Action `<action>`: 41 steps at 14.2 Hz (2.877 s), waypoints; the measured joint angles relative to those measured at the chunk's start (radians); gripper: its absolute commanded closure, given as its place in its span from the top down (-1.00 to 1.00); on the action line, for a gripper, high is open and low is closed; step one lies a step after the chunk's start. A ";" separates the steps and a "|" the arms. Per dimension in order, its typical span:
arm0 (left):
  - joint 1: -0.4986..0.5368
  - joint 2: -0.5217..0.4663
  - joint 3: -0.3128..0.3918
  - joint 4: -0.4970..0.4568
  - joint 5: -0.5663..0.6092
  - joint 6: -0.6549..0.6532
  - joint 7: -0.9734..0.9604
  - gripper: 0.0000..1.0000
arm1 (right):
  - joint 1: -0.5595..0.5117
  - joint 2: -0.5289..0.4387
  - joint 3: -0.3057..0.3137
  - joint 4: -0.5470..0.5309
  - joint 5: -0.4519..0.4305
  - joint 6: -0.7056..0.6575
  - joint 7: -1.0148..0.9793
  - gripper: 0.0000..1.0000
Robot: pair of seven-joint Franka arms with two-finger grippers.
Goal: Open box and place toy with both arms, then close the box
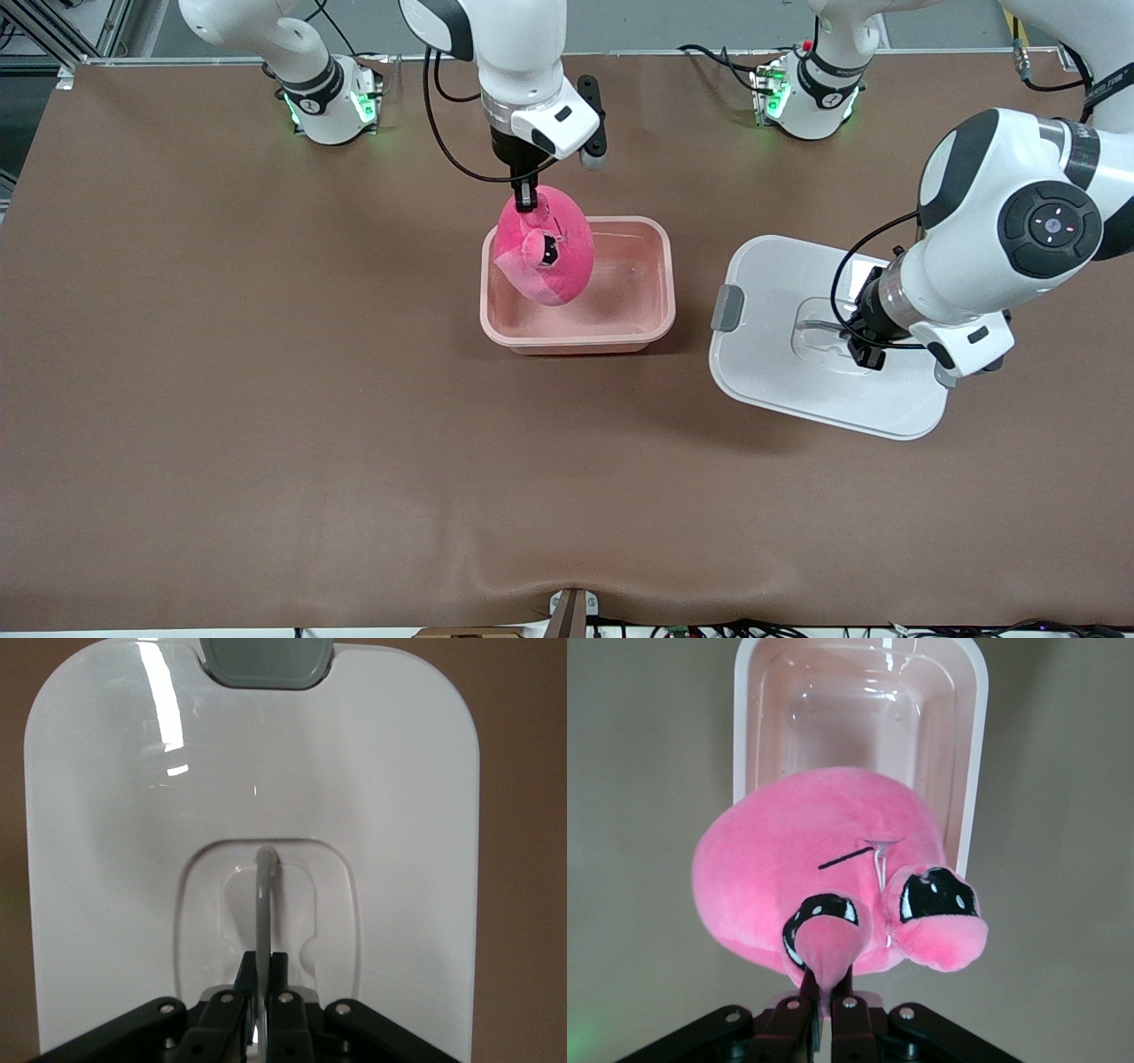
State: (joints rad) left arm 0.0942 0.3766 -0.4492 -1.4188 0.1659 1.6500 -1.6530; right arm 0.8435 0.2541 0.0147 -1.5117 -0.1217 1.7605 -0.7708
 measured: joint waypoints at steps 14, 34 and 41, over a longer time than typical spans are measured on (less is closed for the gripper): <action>-0.012 -0.004 -0.012 0.003 -0.004 0.000 0.000 -1.00 | 0.001 0.053 -0.009 -0.019 -0.061 0.040 -0.032 -1.00; -0.029 -0.019 -0.094 0.006 -0.027 0.001 -0.154 -1.00 | -0.017 0.045 -0.027 -0.012 -0.095 0.034 0.003 1.00; -0.119 -0.007 -0.099 0.001 -0.027 0.053 -0.348 -1.00 | -0.206 0.016 -0.038 -0.010 -0.095 -0.057 0.080 1.00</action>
State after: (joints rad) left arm -0.0251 0.3694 -0.5483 -1.4176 0.1391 1.7031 -2.0009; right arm 0.6376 0.2701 -0.0231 -1.5213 -0.2172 1.7031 -0.6907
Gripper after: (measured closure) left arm 0.925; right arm 0.000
